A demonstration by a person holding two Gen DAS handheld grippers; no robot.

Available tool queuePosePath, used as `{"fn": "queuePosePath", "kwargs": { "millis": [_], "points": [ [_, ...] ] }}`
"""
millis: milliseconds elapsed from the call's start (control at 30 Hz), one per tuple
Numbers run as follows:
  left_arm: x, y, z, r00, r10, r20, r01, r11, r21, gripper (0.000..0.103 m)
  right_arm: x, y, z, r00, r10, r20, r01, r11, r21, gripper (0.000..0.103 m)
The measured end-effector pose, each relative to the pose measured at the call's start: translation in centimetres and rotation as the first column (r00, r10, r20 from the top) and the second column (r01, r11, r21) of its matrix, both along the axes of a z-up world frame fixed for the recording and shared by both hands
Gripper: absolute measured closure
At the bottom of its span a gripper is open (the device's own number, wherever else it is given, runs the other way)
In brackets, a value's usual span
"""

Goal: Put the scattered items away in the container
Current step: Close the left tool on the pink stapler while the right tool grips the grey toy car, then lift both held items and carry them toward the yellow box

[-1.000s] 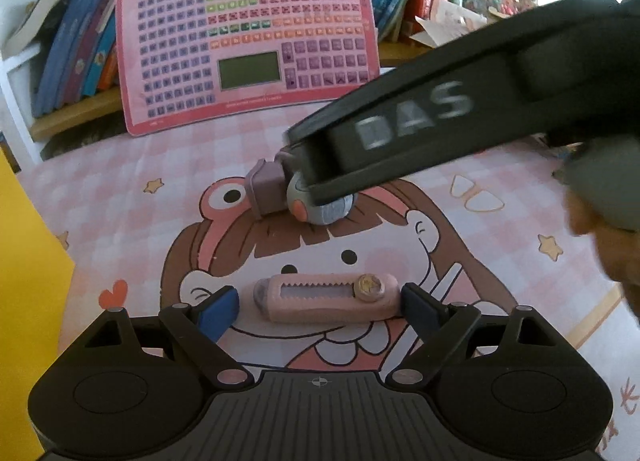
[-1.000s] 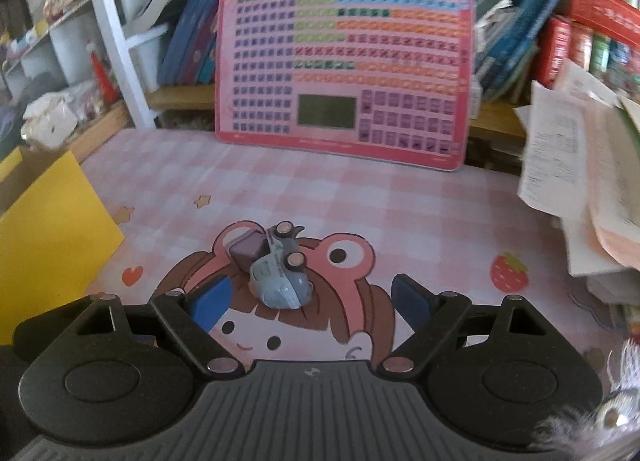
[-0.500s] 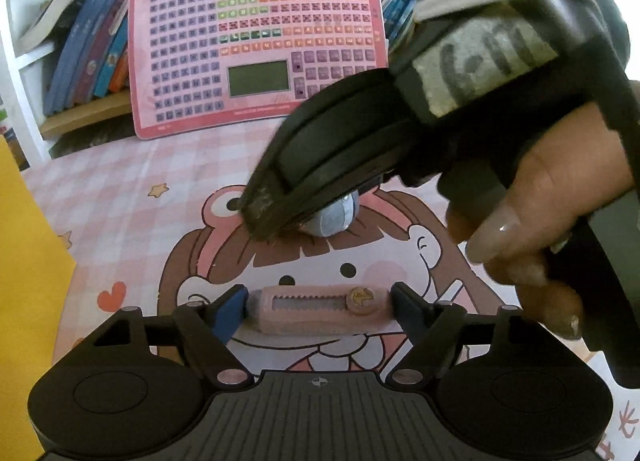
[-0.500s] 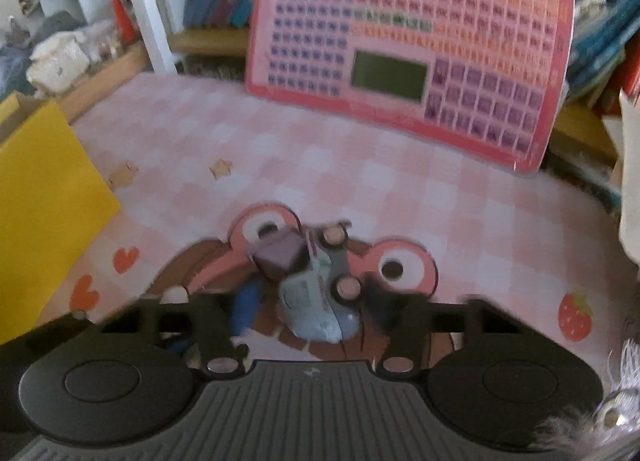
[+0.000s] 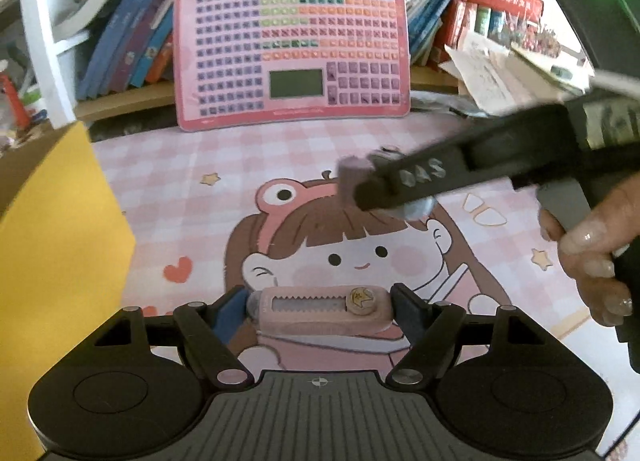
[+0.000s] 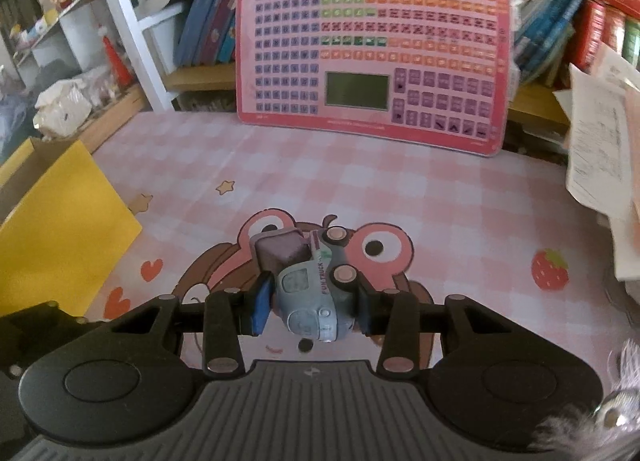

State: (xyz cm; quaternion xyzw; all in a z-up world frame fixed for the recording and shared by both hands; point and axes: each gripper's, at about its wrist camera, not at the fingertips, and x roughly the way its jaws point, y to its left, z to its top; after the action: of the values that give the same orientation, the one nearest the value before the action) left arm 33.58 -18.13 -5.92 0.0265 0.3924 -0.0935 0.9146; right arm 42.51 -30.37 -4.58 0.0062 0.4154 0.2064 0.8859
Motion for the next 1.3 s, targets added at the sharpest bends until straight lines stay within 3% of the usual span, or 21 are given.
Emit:
{"fn": "queuePosePath", "kwargs": {
  "millis": [400, 633, 933, 1300],
  "points": [
    [-4.6, 2.3, 2.8, 1.0, -0.011, 0.006, 0.011, 0.998, -0.06, 0.025, -6.3, -1.4, 0.9, 0.999, -0.028, -0.038, 0.029, 1.0, 0.011, 0.064],
    [-8.2, 2.7, 3.7, 0.995, -0.102, -0.01, 0.102, 0.993, -0.064, 0.025, -10.8, -2.2, 1.3, 0.993, -0.091, -0.081, 0.092, 0.996, 0.016, 0.064],
    [-12.4, 4.4, 5.1, 0.992, -0.123, 0.009, 0.123, 0.984, -0.132, 0.025, -17.0, -0.8, 1.0, 0.982, -0.129, -0.141, 0.132, 0.991, 0.011, 0.064],
    [-15.9, 7.9, 6.2, 0.978, -0.203, 0.047, 0.208, 0.967, -0.145, 0.025, -22.3, 1.4, 3.0, 0.963, -0.259, -0.076, 0.258, 0.966, -0.022, 0.064]
  ]
}}
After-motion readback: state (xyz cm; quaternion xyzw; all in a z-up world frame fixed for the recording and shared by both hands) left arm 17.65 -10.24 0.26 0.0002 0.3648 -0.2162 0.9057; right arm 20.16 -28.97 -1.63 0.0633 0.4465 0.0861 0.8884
